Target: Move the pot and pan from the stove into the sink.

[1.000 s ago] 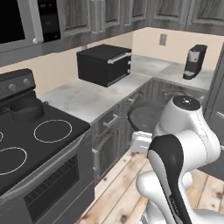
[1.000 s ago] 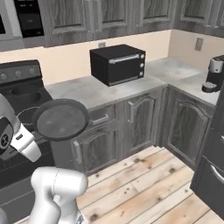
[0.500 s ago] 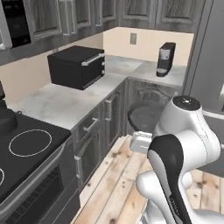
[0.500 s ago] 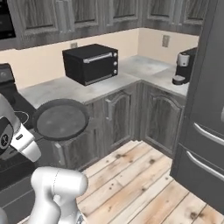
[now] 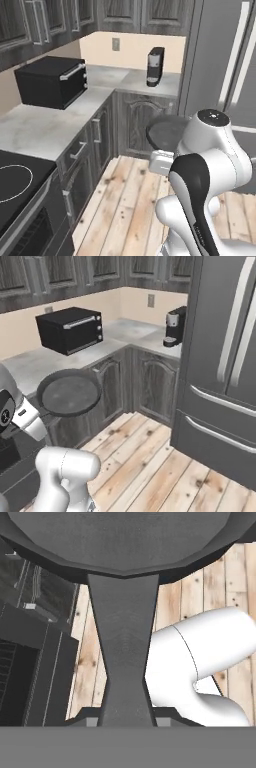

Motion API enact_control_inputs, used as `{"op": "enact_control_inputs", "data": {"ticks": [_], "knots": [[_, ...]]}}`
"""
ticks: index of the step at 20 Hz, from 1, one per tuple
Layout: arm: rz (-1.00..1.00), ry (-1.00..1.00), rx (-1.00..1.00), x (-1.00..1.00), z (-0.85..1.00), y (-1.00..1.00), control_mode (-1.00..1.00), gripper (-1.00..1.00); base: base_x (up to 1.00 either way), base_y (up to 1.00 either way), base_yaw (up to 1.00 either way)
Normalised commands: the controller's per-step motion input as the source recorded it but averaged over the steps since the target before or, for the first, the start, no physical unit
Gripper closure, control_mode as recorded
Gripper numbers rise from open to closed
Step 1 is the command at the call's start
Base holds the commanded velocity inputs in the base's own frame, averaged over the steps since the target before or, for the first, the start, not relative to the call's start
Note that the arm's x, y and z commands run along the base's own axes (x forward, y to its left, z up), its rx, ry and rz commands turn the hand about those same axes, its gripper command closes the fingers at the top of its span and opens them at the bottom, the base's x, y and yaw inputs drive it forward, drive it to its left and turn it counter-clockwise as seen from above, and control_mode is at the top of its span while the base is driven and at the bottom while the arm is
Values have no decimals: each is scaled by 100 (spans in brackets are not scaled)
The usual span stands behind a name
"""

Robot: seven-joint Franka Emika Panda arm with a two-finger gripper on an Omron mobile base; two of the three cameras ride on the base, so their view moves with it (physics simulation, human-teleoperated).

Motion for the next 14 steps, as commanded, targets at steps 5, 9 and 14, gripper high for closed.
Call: {"op": "enact_control_inputs", "data": {"ticks": [5,9,14], "knots": [[0,0,0,0,0,0,100,100,3,-18,-38],[0,0,0,0,0,0,100,100,4,-19,-38],[0,0,0,0,0,0,100,100,4,-21,-38]]}}
